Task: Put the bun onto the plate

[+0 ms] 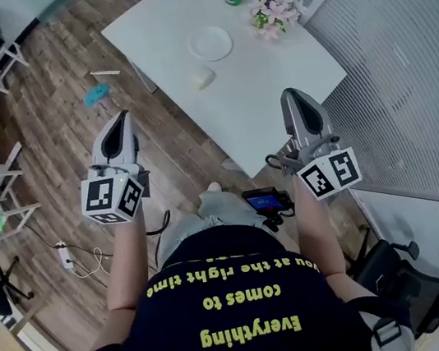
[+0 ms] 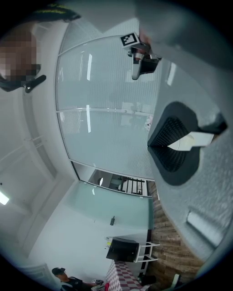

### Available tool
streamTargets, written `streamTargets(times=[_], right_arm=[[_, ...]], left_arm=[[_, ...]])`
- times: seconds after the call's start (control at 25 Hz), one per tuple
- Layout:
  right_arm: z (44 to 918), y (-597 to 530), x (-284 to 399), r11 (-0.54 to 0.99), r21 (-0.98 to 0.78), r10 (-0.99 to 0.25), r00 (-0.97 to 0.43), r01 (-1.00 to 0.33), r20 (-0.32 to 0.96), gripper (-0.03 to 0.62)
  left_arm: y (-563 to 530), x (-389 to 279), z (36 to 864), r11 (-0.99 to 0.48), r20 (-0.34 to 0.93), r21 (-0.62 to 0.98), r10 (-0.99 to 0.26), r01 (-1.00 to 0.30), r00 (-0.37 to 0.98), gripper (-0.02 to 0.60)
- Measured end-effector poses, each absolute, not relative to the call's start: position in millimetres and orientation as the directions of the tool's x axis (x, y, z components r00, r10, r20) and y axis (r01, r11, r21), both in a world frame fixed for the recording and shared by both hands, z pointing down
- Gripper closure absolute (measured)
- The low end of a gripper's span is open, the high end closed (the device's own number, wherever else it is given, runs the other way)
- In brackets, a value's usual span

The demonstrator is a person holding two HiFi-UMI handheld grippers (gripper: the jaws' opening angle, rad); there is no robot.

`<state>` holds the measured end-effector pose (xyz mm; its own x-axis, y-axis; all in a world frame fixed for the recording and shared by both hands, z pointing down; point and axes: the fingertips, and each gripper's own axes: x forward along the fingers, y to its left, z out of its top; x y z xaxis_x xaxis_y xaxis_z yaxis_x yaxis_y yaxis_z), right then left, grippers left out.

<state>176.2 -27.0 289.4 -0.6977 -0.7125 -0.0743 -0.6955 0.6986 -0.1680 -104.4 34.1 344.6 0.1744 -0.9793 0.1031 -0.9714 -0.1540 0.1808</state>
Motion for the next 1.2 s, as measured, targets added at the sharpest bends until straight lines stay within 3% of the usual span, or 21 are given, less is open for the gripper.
streamTargets(times=[0.72,1.2], right_arm=[[283,-68,172,0.694,-0.15,-0.717,-0.694,-0.704,-0.059,0.588],[281,-106,147,0.659,-0.127,-0.75,-0.66,-0.742,-0.039,0.588]], left_arm=[[-14,-88,322,-0.176,0.088,0.125,-0.978,-0.976,0.188,0.583],[-86,-93,321,-0.29,0.072,0.151,-0.95,-0.945,0.303,0.583]])
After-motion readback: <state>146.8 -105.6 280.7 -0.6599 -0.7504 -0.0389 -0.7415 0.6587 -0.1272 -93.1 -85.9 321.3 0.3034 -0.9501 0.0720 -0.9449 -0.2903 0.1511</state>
